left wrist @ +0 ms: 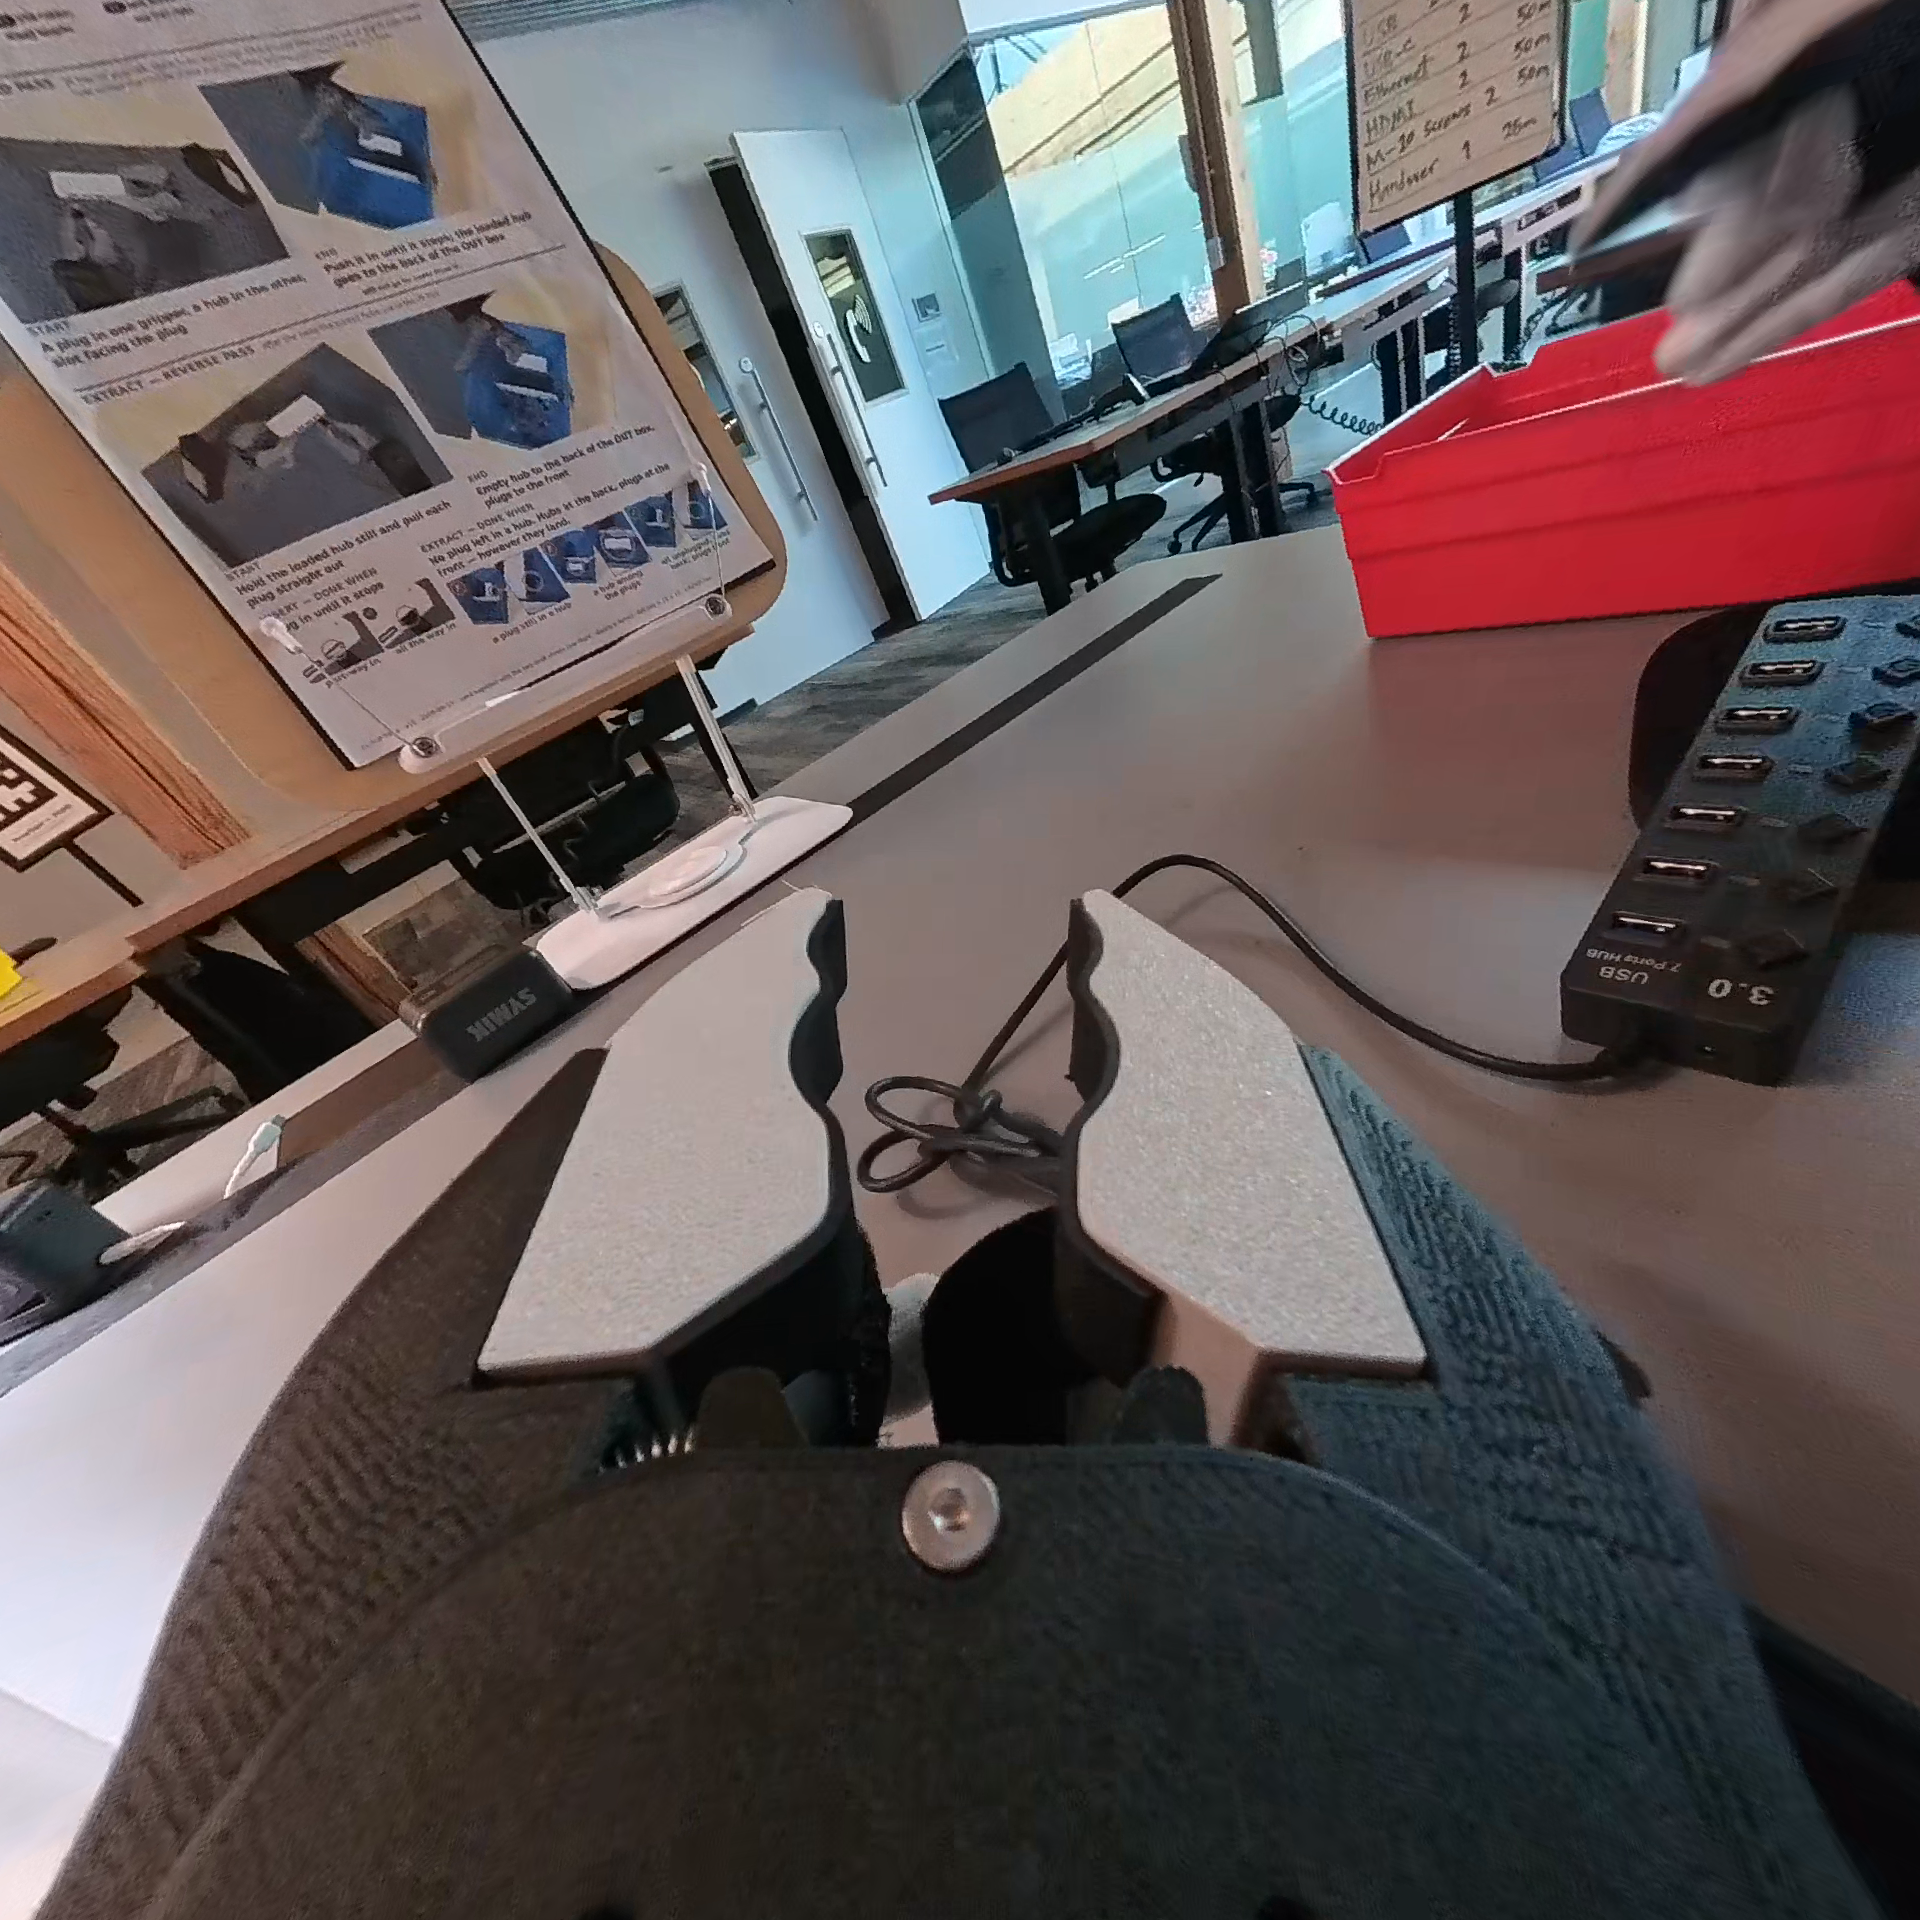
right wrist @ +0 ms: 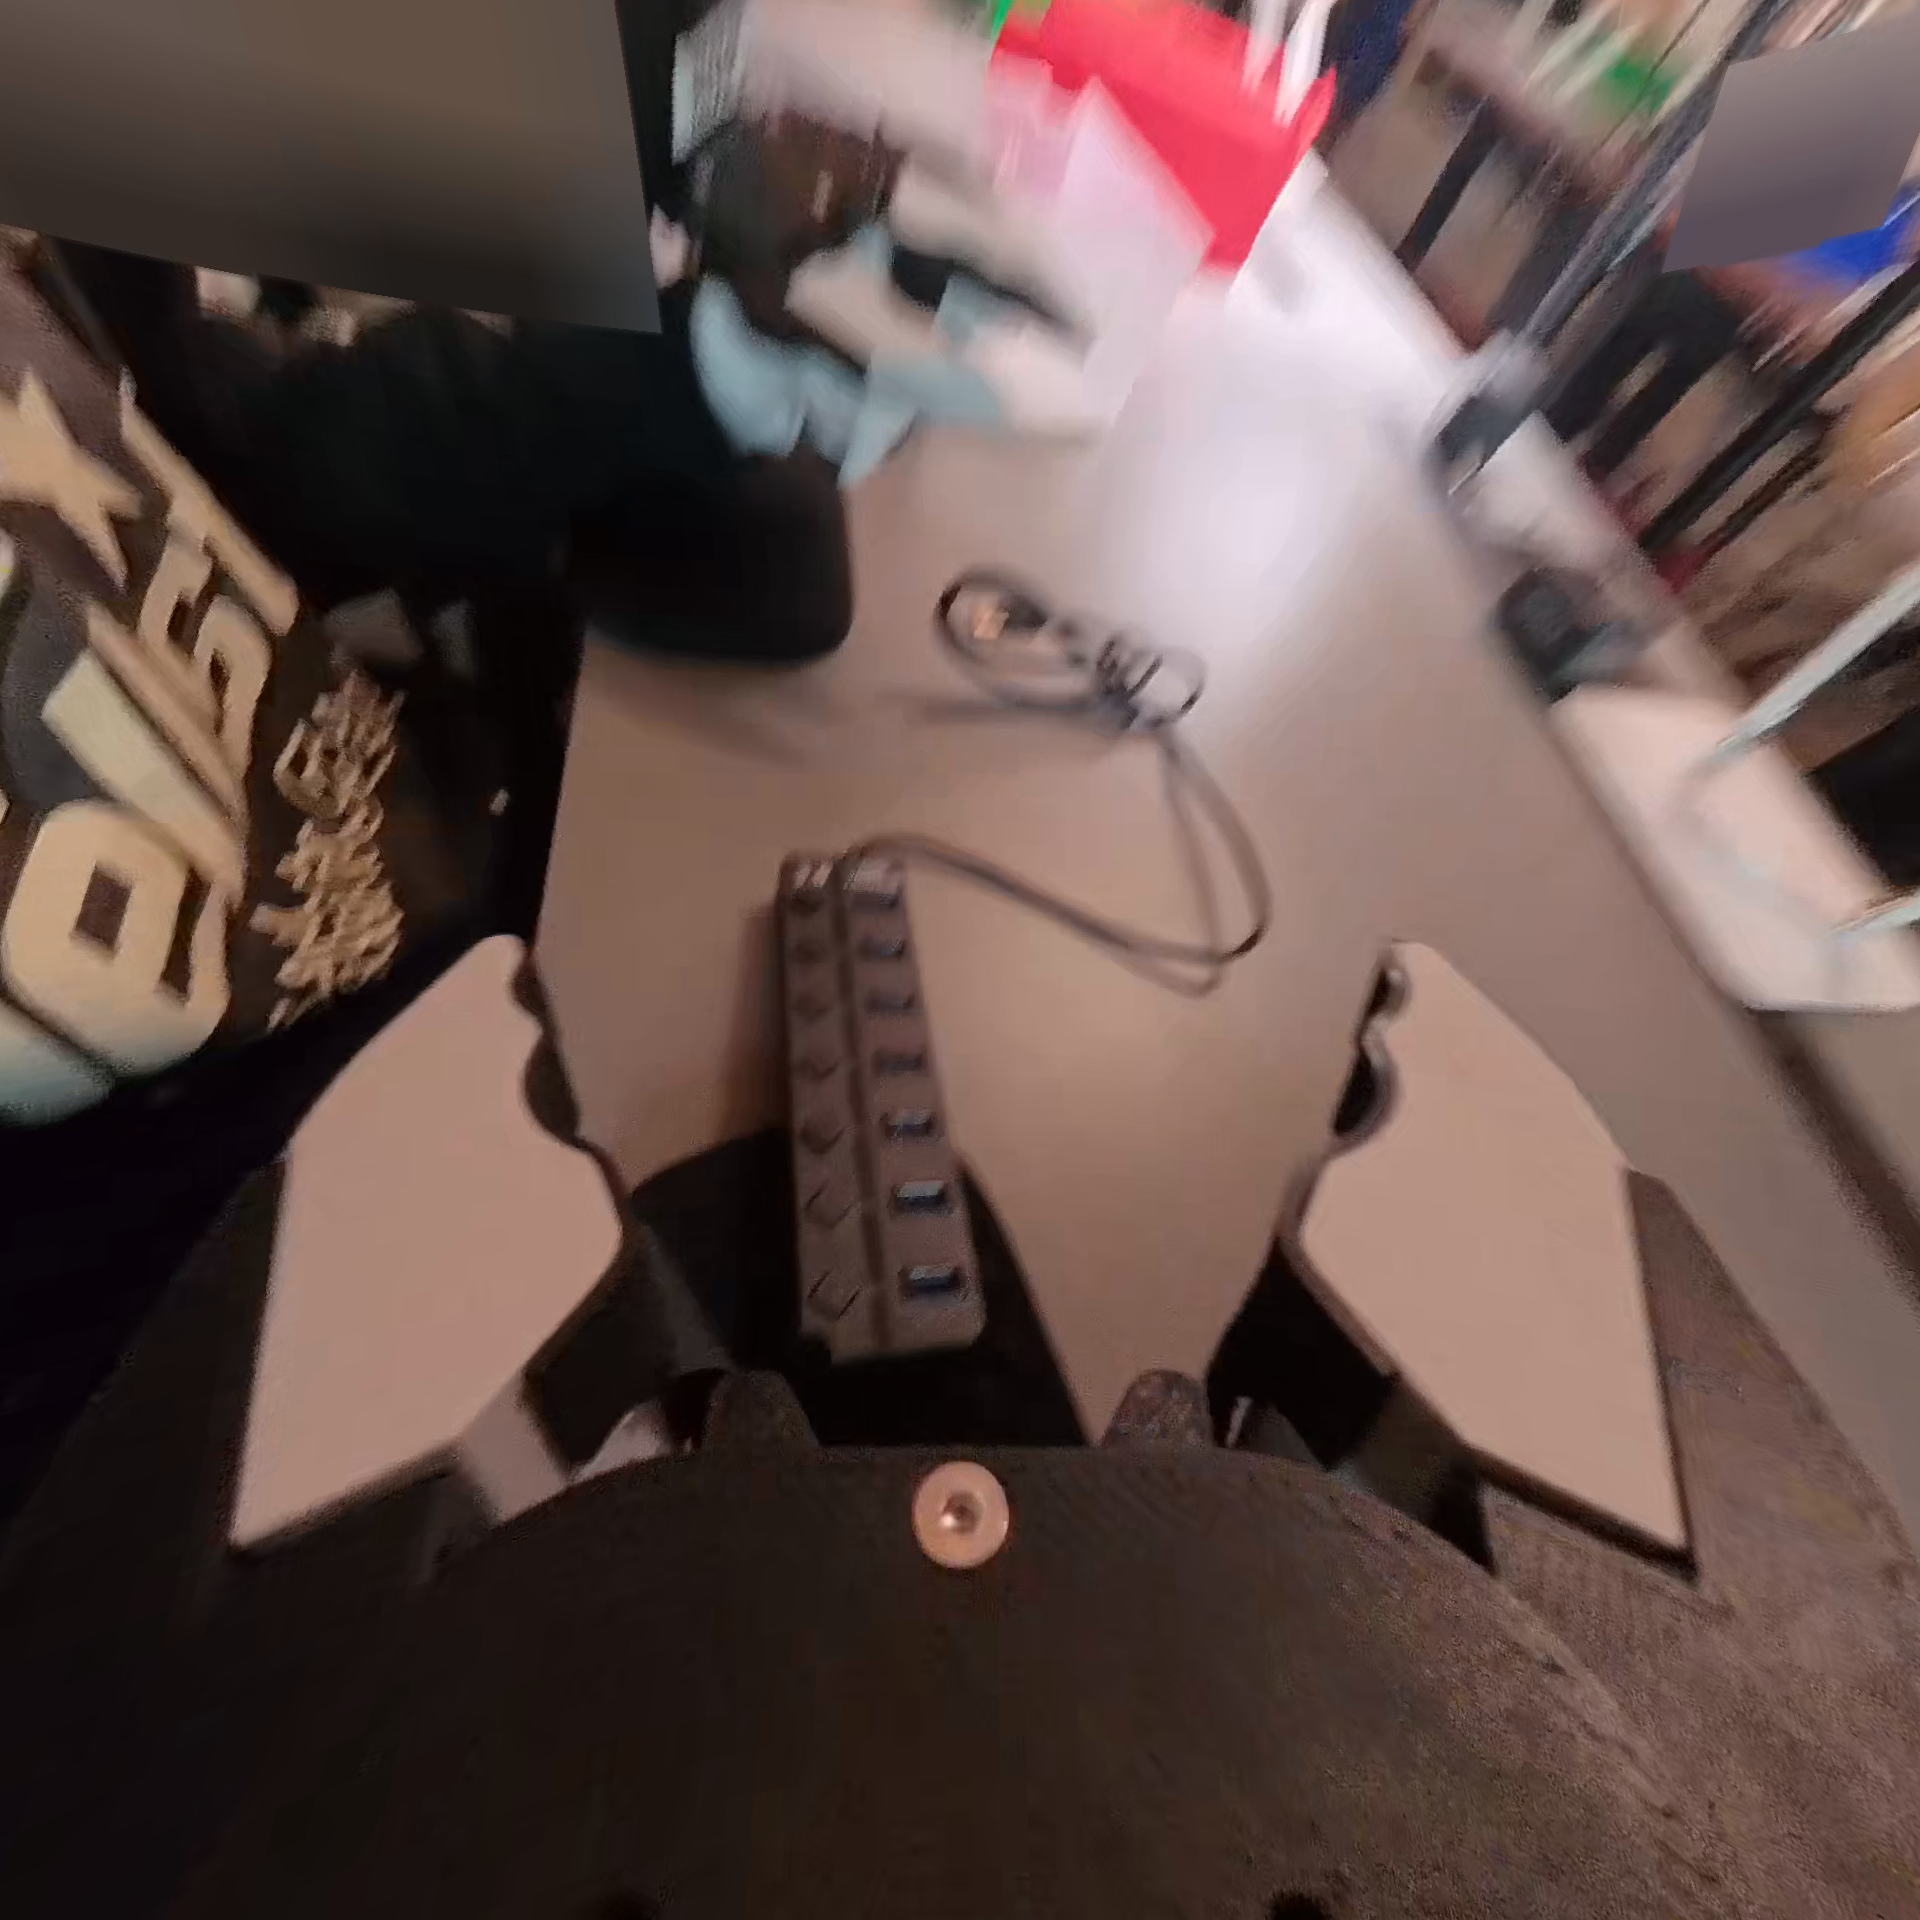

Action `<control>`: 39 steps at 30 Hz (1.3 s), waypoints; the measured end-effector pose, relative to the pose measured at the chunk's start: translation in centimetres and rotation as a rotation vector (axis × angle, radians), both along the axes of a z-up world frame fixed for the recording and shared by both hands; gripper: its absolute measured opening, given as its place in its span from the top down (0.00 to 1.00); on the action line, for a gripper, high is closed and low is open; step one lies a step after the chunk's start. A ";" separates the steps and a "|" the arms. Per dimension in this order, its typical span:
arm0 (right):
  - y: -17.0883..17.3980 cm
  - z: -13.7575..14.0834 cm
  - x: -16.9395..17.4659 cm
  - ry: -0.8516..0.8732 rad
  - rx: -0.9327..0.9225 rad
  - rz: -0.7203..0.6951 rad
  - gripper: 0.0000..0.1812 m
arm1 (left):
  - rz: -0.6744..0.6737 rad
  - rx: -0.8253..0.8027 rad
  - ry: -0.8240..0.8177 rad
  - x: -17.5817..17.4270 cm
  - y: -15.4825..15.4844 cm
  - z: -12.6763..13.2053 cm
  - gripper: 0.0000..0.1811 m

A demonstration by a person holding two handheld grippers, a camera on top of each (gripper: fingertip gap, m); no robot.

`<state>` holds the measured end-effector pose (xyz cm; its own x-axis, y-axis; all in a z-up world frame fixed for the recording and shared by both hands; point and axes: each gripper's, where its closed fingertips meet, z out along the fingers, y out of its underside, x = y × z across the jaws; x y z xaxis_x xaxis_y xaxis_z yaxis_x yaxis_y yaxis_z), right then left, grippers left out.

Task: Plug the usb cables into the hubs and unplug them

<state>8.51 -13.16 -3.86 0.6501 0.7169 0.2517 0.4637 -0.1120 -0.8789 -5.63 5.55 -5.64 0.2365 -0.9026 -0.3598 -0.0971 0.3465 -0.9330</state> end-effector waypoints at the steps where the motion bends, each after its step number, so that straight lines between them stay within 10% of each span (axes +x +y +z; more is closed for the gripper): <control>1: 0.0 1.8 0.1 0.026 0.097 -0.017 0.20 | 0.001 0.005 -0.001 0.0 0.0 0.0 0.78; 6: -2.3 8.3 0.0 0.118 0.432 -0.025 0.20 | 0.002 0.062 -0.052 -0.2 -0.2 0.9 0.76; 13: -5.0 7.5 -0.1 -0.032 0.395 -0.039 0.20 | 0.033 0.049 -0.146 -3.2 -1.7 2.8 0.72; 20: -5.9 7.7 -0.1 -0.083 0.406 -0.055 0.20 | 0.145 -0.027 -0.083 -14.1 -0.1 8.7 0.76; 27: -6.2 8.4 -0.4 -0.069 0.426 -0.057 0.20 | 0.631 -0.423 0.692 -29.3 10.8 -2.9 0.76; 39: -4.8 7.1 -1.4 -0.089 0.376 -0.030 0.20 | 0.539 -0.714 1.116 -31.8 14.9 -11.2 0.76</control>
